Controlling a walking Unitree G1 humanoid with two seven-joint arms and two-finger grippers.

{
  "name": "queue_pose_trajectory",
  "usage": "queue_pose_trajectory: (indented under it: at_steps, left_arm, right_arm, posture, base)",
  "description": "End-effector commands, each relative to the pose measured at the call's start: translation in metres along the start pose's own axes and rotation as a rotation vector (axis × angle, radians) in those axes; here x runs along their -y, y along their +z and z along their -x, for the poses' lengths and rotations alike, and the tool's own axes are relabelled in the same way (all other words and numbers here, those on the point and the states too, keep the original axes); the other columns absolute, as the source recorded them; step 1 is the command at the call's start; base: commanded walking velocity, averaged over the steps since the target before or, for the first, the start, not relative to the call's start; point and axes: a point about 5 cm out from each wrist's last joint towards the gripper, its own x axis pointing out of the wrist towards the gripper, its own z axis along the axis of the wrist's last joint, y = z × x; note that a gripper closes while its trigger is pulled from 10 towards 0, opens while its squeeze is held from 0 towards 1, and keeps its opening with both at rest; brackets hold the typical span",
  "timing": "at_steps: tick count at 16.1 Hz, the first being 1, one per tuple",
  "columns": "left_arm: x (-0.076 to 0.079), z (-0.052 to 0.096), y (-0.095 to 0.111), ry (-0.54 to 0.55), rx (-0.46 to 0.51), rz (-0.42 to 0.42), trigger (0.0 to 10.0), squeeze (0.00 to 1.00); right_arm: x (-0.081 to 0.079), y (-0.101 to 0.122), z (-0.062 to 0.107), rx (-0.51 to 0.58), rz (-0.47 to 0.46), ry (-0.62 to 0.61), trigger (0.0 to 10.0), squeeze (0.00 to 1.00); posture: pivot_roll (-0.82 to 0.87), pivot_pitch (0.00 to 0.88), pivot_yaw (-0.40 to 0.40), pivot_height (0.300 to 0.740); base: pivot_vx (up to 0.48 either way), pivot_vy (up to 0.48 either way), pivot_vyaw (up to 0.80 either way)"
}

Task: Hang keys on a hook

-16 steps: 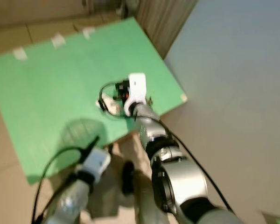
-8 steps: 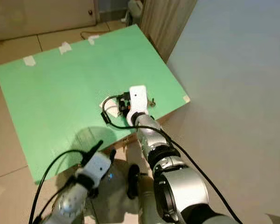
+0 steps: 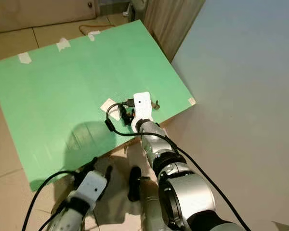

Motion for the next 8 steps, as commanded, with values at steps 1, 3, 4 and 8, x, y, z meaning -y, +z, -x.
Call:
queue_pose_trajectory:
  at_steps: [1, 3, 4, 8]
  left_arm:
    - [0.008, 0.008, -0.001, -0.024, -0.024, -0.004, 10.0, 0.00]
    - [0.009, 0.018, 0.004, -0.019, -0.025, -0.003, 10.0, 0.00]
    - [0.010, 0.021, 0.006, -0.013, -0.032, 0.001, 10.0, 0.00]
    - [0.015, 0.031, 0.011, -0.009, -0.050, 0.007, 10.0, 0.00]
  right_arm:
    - [-0.020, -0.024, 0.004, -0.070, -0.071, 0.020, 10.0, 1.00]
    - [-0.022, -0.030, 0.005, -0.102, -0.077, 0.014, 10.0, 0.00]
    - [-0.022, -0.032, 0.005, -0.115, -0.084, 0.010, 10.0, 0.00]
    - [-0.028, -0.032, 0.005, -0.122, -0.100, 0.009, 10.0, 0.00]
  posture:
    - [0.19, 0.501, -0.217, 0.740]
    - [0.21, 0.541, -0.222, 0.740]
    - [0.22, 0.554, -0.220, 0.740]
    - [0.23, 0.553, -0.223, 0.740]
  base:
    - [0.000, 0.000, 0.00]
    - [0.000, 0.000, 0.00]
    - [0.000, 0.000, 0.00]
    - [0.000, 0.000, 0.00]
